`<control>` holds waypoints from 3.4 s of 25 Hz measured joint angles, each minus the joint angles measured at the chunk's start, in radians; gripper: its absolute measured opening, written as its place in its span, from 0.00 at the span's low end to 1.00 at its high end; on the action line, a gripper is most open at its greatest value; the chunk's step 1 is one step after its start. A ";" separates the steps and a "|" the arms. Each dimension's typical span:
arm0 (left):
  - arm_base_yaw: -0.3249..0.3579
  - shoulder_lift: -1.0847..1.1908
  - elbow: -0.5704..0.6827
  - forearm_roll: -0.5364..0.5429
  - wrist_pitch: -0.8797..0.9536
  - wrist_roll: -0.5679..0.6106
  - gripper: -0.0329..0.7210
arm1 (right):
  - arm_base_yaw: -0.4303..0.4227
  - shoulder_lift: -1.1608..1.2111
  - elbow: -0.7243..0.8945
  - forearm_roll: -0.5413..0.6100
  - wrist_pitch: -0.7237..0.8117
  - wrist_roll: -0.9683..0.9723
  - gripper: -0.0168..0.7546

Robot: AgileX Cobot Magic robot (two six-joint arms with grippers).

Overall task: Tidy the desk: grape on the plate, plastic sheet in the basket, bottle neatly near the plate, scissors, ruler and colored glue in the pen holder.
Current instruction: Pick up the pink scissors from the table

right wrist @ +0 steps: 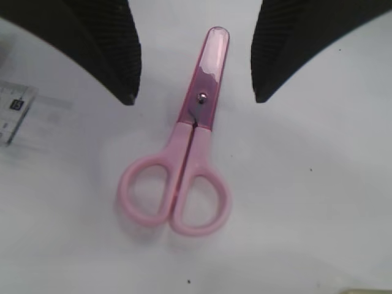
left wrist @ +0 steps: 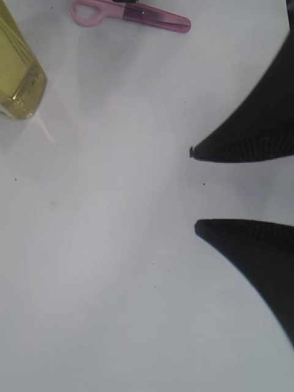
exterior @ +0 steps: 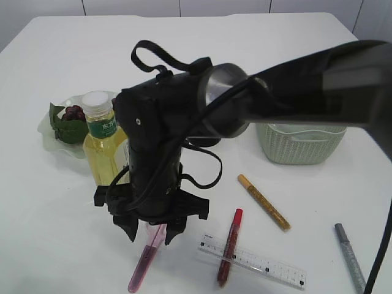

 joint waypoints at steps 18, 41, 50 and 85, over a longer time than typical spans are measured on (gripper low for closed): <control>0.000 0.000 0.000 0.000 -0.002 0.000 0.36 | 0.018 0.056 0.000 -0.083 -0.072 0.129 0.57; 0.000 0.000 0.000 0.000 -0.002 -0.001 0.36 | 0.018 0.094 -0.011 -0.097 -0.060 0.183 0.43; 0.000 0.000 0.000 0.000 -0.002 -0.001 0.36 | 0.018 0.096 -0.011 -0.090 -0.054 0.151 0.24; 0.000 0.000 0.000 0.001 -0.005 -0.001 0.36 | -0.311 -0.210 -0.009 0.241 -0.113 -0.490 0.23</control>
